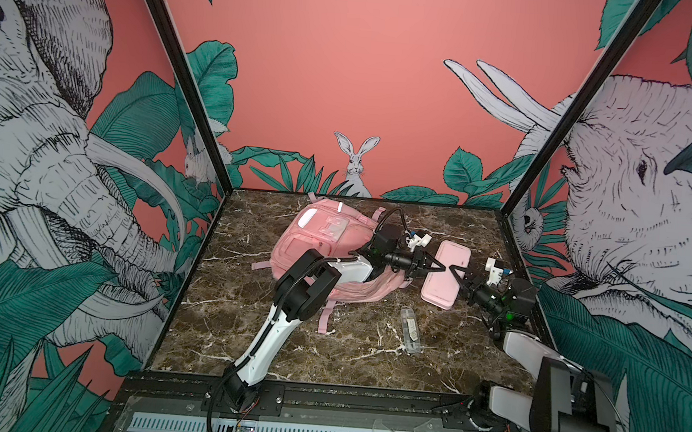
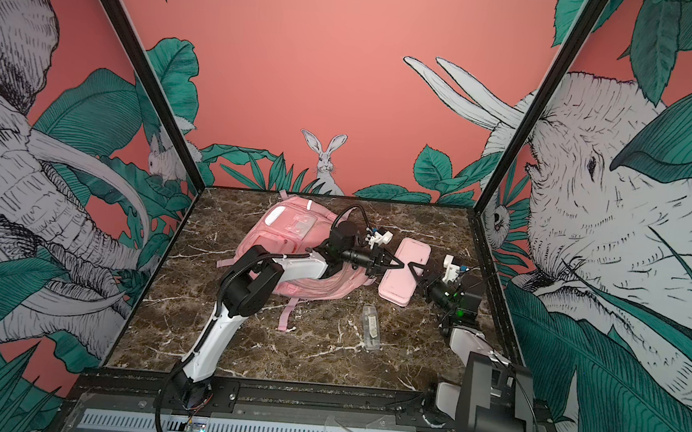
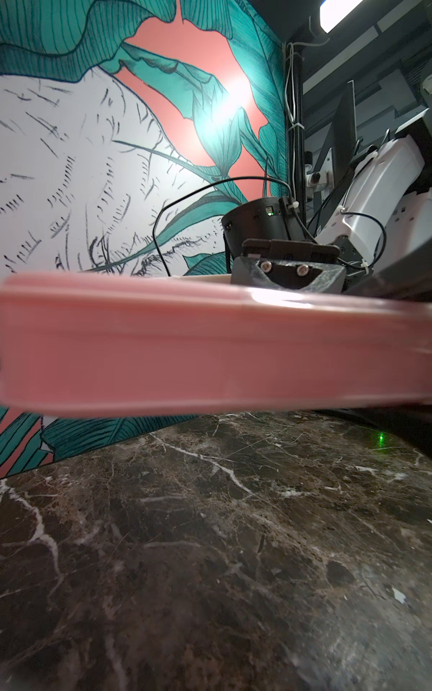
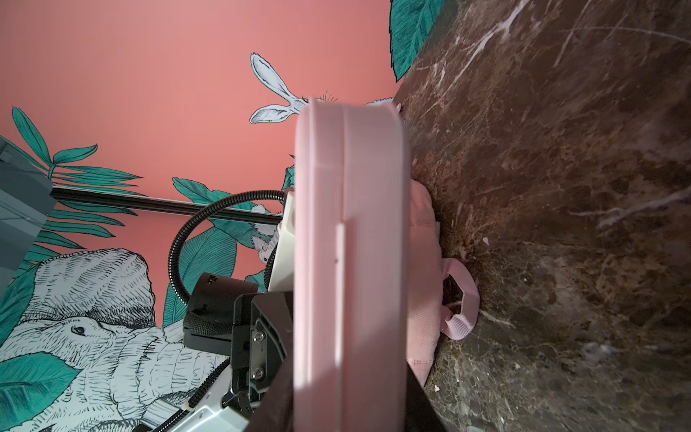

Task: Pack the student bag
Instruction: 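Hold the pink pencil case upright with the right gripper while the left releases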

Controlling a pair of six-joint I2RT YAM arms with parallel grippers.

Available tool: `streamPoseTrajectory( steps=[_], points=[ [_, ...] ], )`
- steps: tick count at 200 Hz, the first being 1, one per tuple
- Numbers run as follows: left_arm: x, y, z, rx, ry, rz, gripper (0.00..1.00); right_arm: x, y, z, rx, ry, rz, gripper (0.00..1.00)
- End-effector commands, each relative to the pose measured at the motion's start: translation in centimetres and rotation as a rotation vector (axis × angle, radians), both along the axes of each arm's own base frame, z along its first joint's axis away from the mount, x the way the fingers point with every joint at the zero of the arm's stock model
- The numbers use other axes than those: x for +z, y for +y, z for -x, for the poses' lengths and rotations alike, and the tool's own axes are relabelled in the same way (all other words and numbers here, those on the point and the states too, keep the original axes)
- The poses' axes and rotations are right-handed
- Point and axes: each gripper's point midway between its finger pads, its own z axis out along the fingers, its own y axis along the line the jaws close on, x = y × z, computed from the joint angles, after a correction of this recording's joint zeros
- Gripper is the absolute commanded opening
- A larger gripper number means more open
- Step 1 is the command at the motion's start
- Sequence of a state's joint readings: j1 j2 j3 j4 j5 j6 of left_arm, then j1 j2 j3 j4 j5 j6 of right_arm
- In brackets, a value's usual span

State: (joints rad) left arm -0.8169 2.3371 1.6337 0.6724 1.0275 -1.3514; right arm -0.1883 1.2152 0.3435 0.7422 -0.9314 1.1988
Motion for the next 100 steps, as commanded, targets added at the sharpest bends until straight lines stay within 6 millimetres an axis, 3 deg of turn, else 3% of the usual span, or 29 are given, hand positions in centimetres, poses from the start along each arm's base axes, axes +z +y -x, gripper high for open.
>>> streamPoseTrajectory(
  steps=[1,100],
  points=[
    [2.53,-0.42,0.52,0.007,-0.023,0.023,0.41,2.94,1.01,0.01,0.06,-0.136,0.045,0.17],
    [1.63,0.39,-0.11,0.026,-0.018,-0.015,0.52,3.0,1.0,-0.14,0.062,-0.133,0.055,0.07]
  ],
)
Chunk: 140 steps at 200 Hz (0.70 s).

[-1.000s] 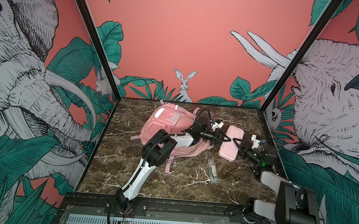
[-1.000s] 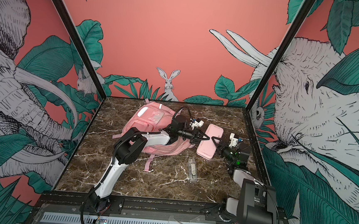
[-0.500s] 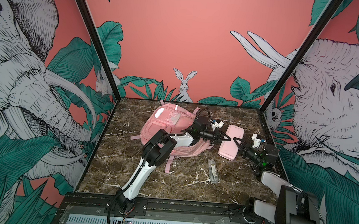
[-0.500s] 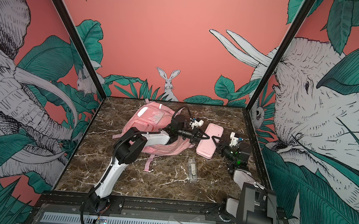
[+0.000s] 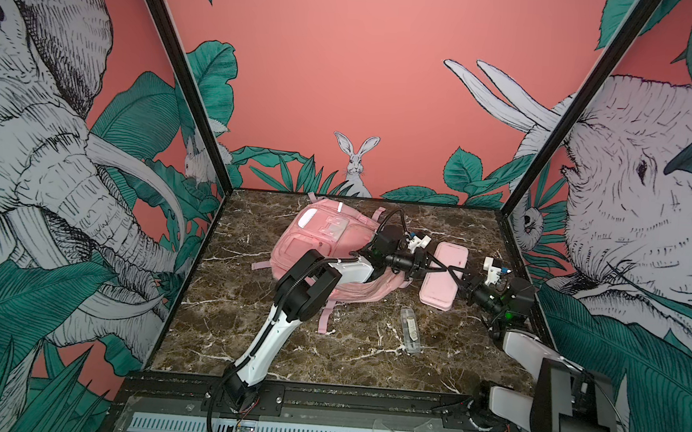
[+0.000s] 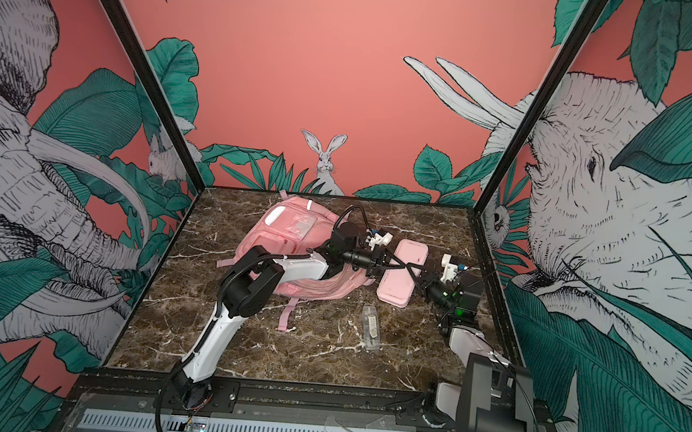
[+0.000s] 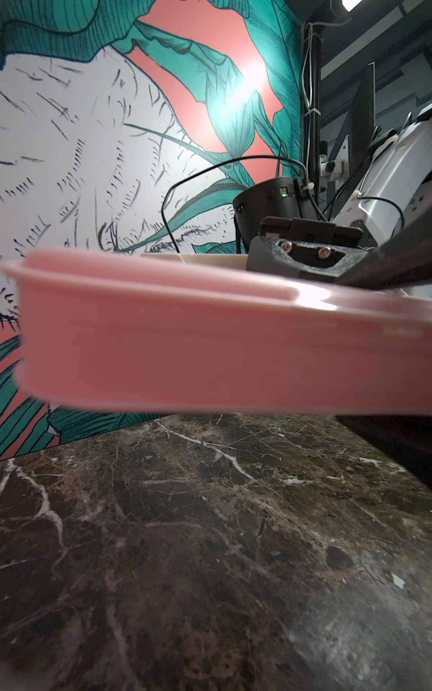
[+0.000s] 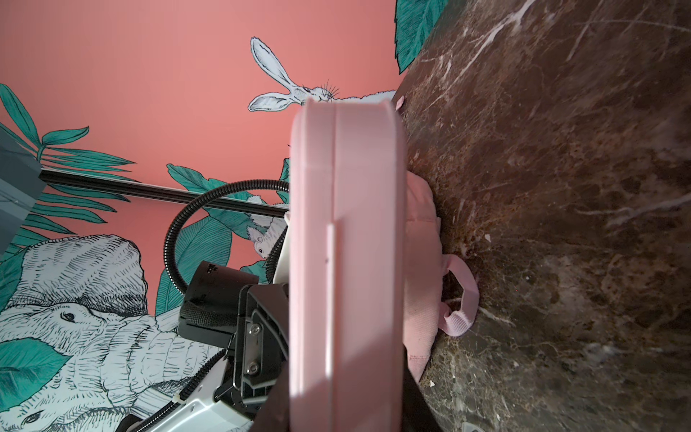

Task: Pack the student bag
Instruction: 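Hold the pink pencil case upright with the right gripper while the left releases, then move the left gripper over the backpack's top zipper opening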

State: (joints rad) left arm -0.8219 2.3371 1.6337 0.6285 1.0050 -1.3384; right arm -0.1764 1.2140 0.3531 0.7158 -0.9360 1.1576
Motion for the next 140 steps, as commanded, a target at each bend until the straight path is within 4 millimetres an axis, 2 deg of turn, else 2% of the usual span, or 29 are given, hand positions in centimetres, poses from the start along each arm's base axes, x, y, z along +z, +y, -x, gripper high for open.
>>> streamPoseTrajectory(
  steps=[1,74,140],
  points=[
    [2.4,0.6,-0.1,0.01,-0.034,0.014,0.52,3.1,0.6,-0.2,0.041,-0.122,0.027,0.07],
    [1.1,2.7,-1.5,0.059,-0.046,-0.064,0.57,3.7,0.5,-0.5,0.042,-0.132,0.03,0.05],
    [-1.0,6.2,-2.9,0.116,-0.105,-0.227,0.6,3.6,0.4,-0.1,0.032,-0.128,0.058,0.03]
  ],
)
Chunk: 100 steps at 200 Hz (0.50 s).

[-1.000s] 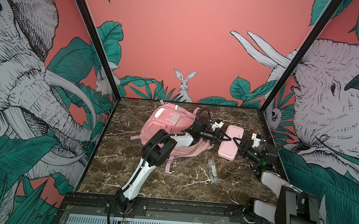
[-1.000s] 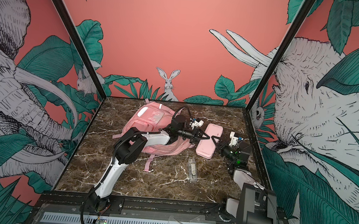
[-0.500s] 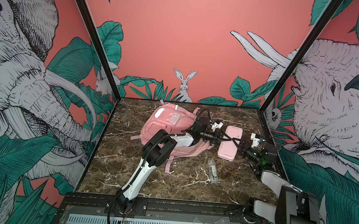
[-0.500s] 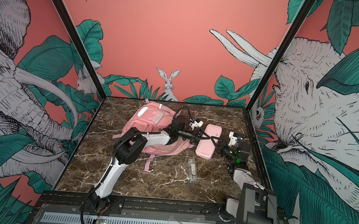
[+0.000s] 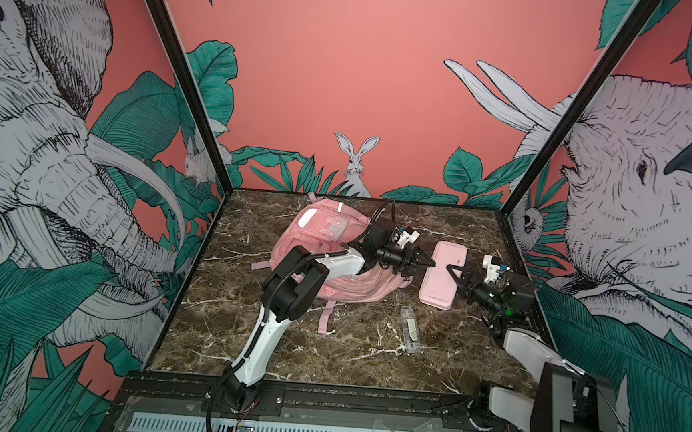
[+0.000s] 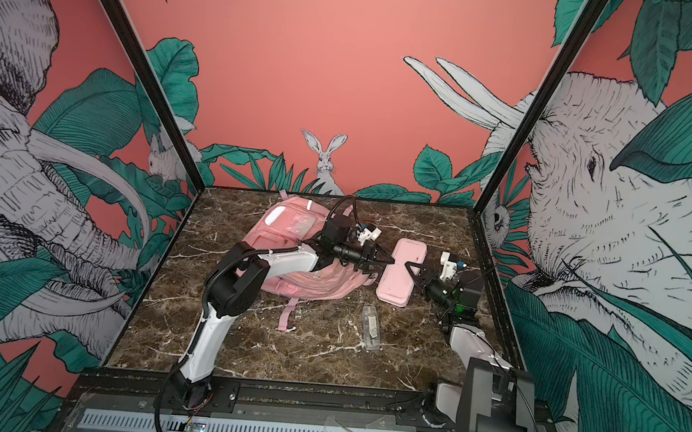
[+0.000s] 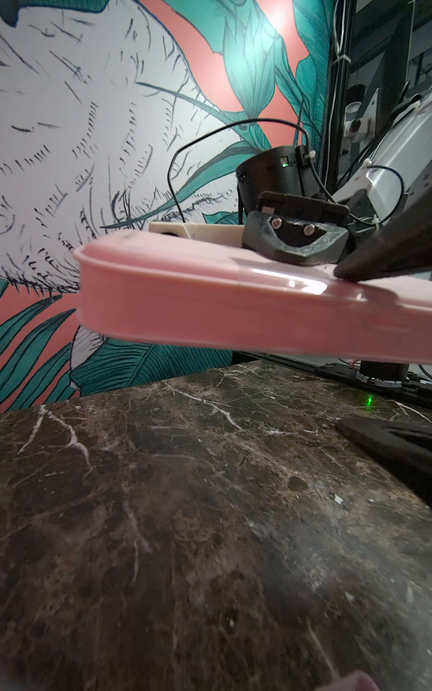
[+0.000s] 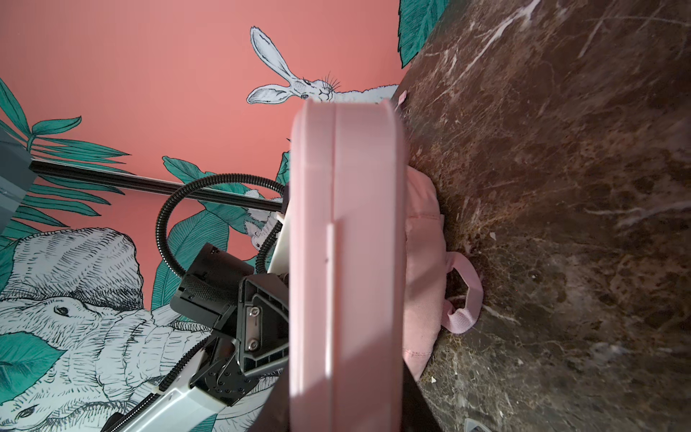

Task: Pack the student bag
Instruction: 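Move the left gripper over the backpack's top zipper opening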

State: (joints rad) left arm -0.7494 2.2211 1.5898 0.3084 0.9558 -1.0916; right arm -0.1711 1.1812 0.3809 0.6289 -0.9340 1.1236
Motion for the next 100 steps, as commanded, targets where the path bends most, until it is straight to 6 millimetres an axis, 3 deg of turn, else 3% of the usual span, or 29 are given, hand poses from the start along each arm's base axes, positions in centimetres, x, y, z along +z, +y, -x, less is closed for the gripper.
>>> streamPoseTrajectory(
  steps=[1,56,62,100],
  points=[
    [-0.4,2.2,-0.3,0.035,-0.031,-0.095,0.6,3.1,0.2,-0.3,0.024,-0.131,0.036,0.03],
    [-0.6,4.0,-0.6,0.05,-0.084,-0.165,0.61,3.7,0.2,-0.3,0.024,-0.148,0.039,0.02],
    [-0.7,5.2,-1.8,0.079,-0.09,-0.177,0.61,3.3,0.2,-0.2,0.024,-0.125,0.037,0.03],
    [-1.0,6.8,-2.0,0.09,-0.141,-0.253,0.61,2.8,-0.1,-0.3,0.016,-0.108,0.045,0.02]
  ],
)
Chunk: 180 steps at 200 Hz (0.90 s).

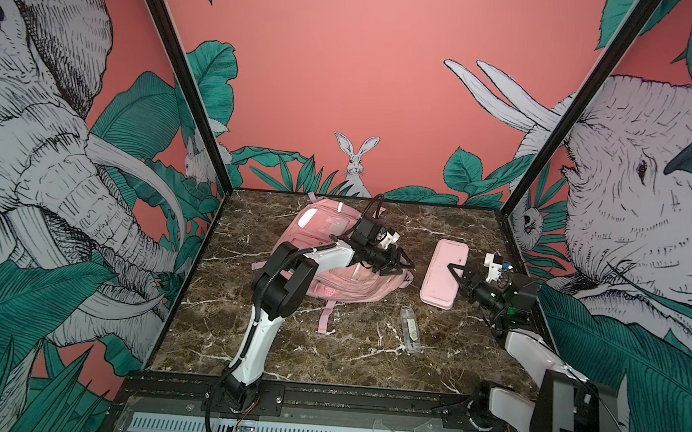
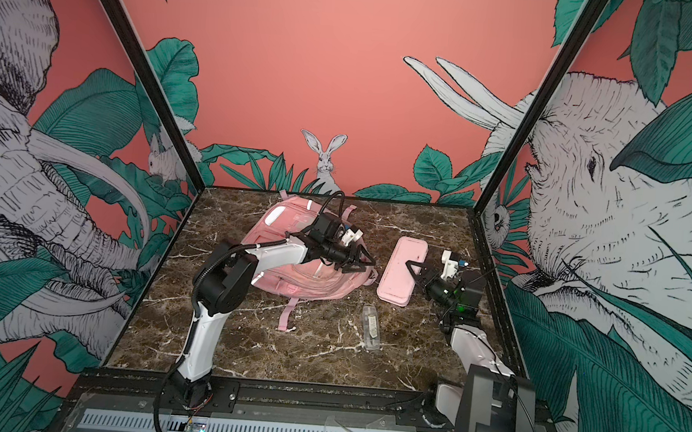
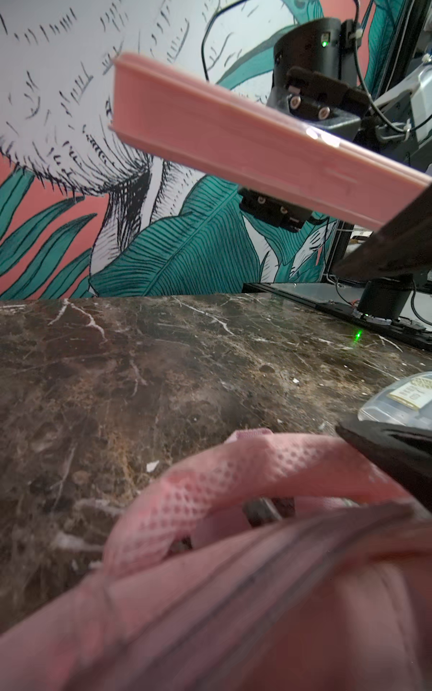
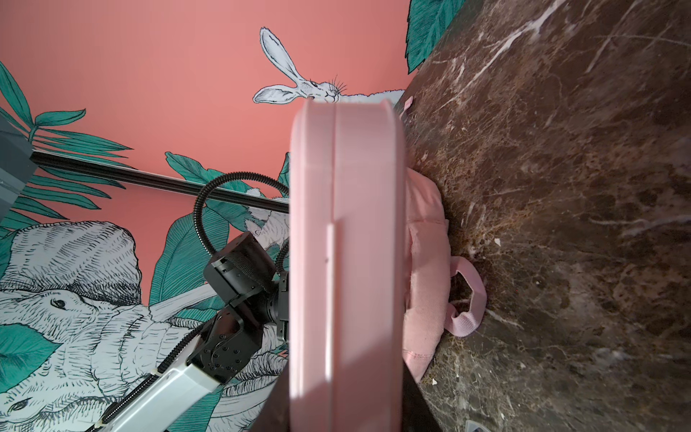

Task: Pack the student bag
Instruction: 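Move the left gripper over the backpack's top zipper opening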

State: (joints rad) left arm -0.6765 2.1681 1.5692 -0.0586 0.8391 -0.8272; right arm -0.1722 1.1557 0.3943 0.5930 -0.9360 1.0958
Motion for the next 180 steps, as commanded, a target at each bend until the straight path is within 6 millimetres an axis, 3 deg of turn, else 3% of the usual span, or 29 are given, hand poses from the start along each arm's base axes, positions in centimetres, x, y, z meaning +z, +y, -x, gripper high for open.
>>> streamPoseTrajectory(
  steps=[1,70,138,180],
  points=[
    [3.3,1.6,0.0,-0.002,-0.106,-0.024,0.61,2.1,-0.1,-0.4,0.012,-0.085,0.024,0.02],
    [3.5,5.4,-1.3,0.043,-0.181,-0.116,0.61,2.3,-0.8,-0.4,-0.005,-0.084,0.028,0.01],
    [3.5,7.7,-1.8,0.062,-0.248,-0.215,0.61,0.6,-1.3,-0.7,-0.027,-0.022,0.028,0.0],
    [3.6,8.4,-2.1,0.077,-0.256,-0.224,0.61,0.6,-1.4,-0.8,-0.026,-0.019,0.03,0.0]
  ],
)
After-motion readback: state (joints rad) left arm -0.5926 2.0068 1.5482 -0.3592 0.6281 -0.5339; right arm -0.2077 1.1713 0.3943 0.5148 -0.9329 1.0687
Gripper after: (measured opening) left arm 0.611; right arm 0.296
